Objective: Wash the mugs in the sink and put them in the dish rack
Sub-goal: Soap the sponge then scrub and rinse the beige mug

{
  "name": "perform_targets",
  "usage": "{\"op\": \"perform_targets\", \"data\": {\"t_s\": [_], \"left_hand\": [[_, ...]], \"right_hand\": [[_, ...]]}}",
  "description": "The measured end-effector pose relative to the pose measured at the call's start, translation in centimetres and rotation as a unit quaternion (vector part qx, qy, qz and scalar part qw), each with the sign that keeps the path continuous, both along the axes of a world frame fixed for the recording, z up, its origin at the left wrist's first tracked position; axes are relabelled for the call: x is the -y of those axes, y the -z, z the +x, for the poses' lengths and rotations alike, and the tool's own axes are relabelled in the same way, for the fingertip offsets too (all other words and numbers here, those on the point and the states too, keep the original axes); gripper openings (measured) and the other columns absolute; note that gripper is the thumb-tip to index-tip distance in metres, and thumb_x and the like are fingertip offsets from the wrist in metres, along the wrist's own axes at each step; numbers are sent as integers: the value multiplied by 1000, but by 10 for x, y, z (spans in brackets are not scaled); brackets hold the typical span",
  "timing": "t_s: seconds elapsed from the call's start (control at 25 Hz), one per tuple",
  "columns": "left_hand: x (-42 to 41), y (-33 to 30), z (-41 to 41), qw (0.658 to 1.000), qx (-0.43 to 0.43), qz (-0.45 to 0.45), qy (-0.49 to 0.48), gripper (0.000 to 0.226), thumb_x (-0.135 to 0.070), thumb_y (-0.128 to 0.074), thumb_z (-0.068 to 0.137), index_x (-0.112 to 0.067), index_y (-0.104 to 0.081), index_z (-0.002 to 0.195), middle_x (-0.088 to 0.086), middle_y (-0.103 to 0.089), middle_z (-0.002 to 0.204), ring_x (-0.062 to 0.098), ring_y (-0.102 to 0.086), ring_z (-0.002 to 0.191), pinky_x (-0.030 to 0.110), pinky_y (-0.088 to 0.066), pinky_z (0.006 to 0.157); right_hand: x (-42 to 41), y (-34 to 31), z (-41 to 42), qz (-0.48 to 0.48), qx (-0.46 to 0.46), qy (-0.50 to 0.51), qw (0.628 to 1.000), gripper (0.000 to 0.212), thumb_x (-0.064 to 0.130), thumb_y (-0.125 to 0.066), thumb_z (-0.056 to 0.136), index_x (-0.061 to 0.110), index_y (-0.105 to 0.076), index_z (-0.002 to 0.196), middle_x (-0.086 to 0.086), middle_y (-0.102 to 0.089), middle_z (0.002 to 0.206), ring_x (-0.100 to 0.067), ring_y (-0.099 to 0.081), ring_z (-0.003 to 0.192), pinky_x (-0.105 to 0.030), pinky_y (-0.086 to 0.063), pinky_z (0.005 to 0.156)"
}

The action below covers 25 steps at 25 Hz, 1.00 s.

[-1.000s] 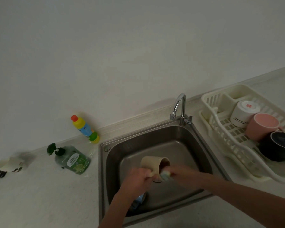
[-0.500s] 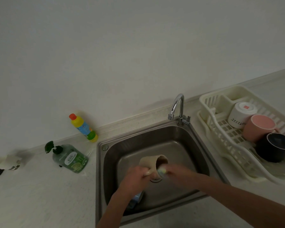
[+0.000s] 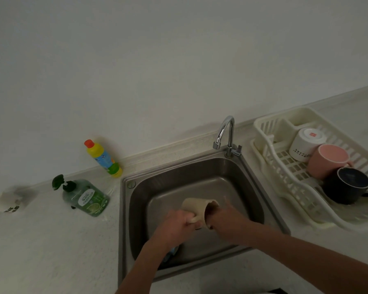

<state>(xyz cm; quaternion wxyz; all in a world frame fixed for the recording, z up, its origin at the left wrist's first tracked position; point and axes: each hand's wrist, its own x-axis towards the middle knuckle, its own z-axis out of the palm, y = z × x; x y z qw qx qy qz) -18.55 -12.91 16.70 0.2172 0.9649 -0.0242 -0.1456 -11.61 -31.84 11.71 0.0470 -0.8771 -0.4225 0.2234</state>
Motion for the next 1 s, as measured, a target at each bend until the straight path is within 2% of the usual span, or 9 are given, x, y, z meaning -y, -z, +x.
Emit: {"op": "perform_targets", "data": {"t_s": [0.12,0.24,0.4,0.48,0.56,0.68,0.72,0.84,1.0], "left_hand": [[7,2,1,999,20,24,15,35,-48,-56,93,-16,-64,79,-6,-56,66,5,-47,63,26,-44,65],[-1,-2,-1,1000,10,-9,-3,36,-45,-57,95,-25,-54,65,-10,-46,58,2,-43,57,22,-33,64],[-4,-6,-3,999,14,-14,-36,29,-47,-56,95,-31,-56,71,-16,-46,62,-4,-43,60,15,-30,61],[7,-3,-4,1000,14,0,-21,30,-47,-57,94,-23,-63,77,-13,-49,64,1,-44,61,19,-33,63],[13,-1,-4,999,26,16,-13,30,-48,-57,93,-26,-60,74,-12,-49,65,2,-43,62,23,-33,64],[10,-3,-5,999,3,-13,-32,32,-47,-58,94,-30,-52,67,-14,-45,58,-2,-43,56,19,-31,60],[8,-4,-6,999,3,-18,-38,34,-46,-59,93,-30,-51,65,-14,-44,56,-3,-43,54,17,-30,57],[4,-5,-8,998,3,-29,-56,29,-46,-60,93,-29,-58,70,-13,-47,56,-3,-44,53,13,-31,54],[14,5,-11,1000,9,19,-3,37,-51,-55,93,-18,-63,77,-5,-59,66,7,-52,64,22,-43,62]], "right_hand": [[-16,-4,-1,116,-238,170,949,33,20,-59,92,12,-63,124,-15,-63,125,-33,-59,118,-48,-45,103],[-13,-30,2,319,-556,372,671,20,20,-55,99,19,-60,118,-10,-64,119,-24,-64,106,-39,-57,81],[3,-35,0,93,-126,42,987,32,13,-48,100,21,-56,131,0,-60,127,-11,-58,115,-31,-37,110],[-2,-19,3,-29,11,-18,999,42,13,-46,97,17,-51,138,-6,-52,142,-23,-45,134,-54,-13,120],[-10,-8,5,82,-165,74,980,50,23,-51,92,14,-50,141,-12,-49,145,-30,-44,136,-49,-27,117],[-13,-22,-1,286,-551,341,706,42,26,-60,89,20,-58,130,-14,-62,129,-33,-60,119,-48,-56,85],[-14,-15,4,315,-547,343,696,37,26,-58,93,20,-57,130,-14,-63,128,-32,-61,117,-46,-57,82],[4,-11,-4,170,-190,100,962,30,21,-52,99,20,-57,129,-2,-61,125,-22,-58,116,-37,-46,100],[-3,1,-8,83,-106,65,989,41,12,-53,96,10,-52,137,-13,-55,137,-31,-49,130,-50,-34,112]]}}
